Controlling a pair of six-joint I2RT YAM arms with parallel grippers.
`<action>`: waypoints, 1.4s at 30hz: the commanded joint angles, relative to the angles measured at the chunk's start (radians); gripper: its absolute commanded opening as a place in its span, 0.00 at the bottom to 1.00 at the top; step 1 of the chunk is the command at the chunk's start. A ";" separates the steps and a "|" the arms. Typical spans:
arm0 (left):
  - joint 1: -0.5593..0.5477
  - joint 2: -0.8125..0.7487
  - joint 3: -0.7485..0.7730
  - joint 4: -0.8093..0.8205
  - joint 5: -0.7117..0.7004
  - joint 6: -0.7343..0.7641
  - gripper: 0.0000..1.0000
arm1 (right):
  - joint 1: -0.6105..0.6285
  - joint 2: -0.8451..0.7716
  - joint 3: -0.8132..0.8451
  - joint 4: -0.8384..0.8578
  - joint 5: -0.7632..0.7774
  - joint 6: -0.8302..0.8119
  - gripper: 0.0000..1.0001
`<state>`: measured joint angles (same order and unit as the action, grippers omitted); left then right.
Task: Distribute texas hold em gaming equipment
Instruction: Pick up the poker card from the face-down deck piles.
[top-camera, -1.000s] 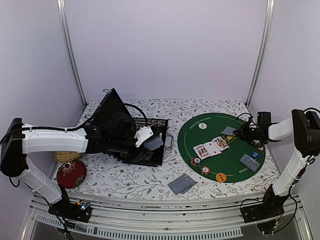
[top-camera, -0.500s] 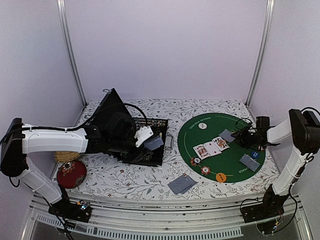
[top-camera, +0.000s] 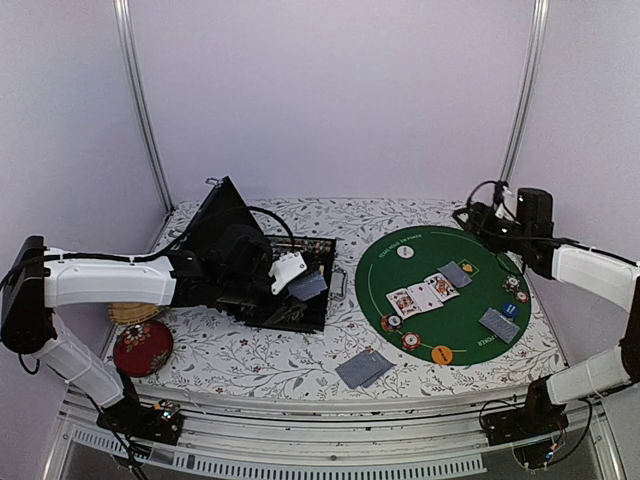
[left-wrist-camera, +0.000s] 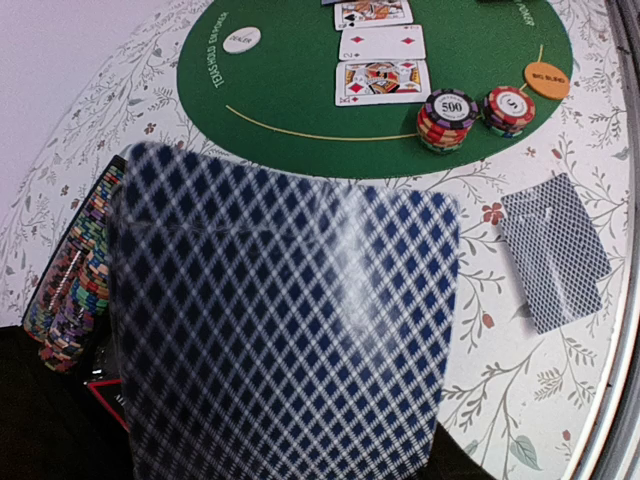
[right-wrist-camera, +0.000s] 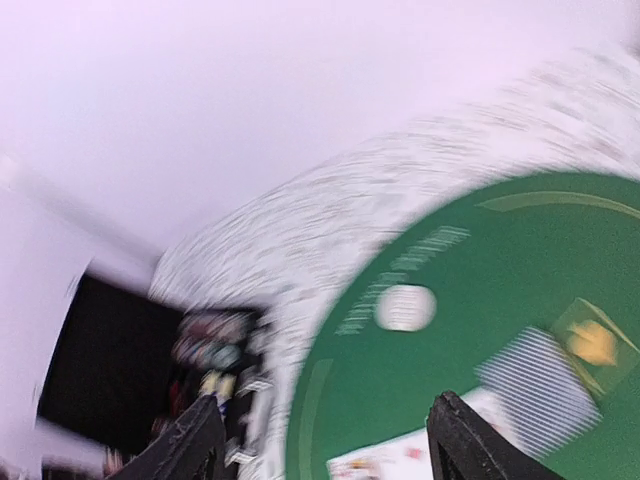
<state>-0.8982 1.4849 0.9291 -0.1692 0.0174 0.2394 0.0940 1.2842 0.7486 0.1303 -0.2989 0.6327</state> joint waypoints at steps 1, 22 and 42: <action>0.008 -0.023 0.023 0.029 0.010 0.006 0.49 | 0.220 0.088 0.151 0.000 -0.254 -0.297 0.73; 0.006 -0.017 0.039 0.017 0.011 -0.008 0.49 | 0.653 0.619 0.580 -0.038 -0.550 -0.368 0.71; 0.006 -0.024 0.021 0.022 0.008 -0.005 0.49 | 0.656 0.494 0.589 -0.232 -0.302 -0.475 0.07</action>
<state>-0.8955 1.4796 0.9379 -0.1699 0.0097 0.2329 0.7536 1.8278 1.3167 -0.0490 -0.6708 0.1860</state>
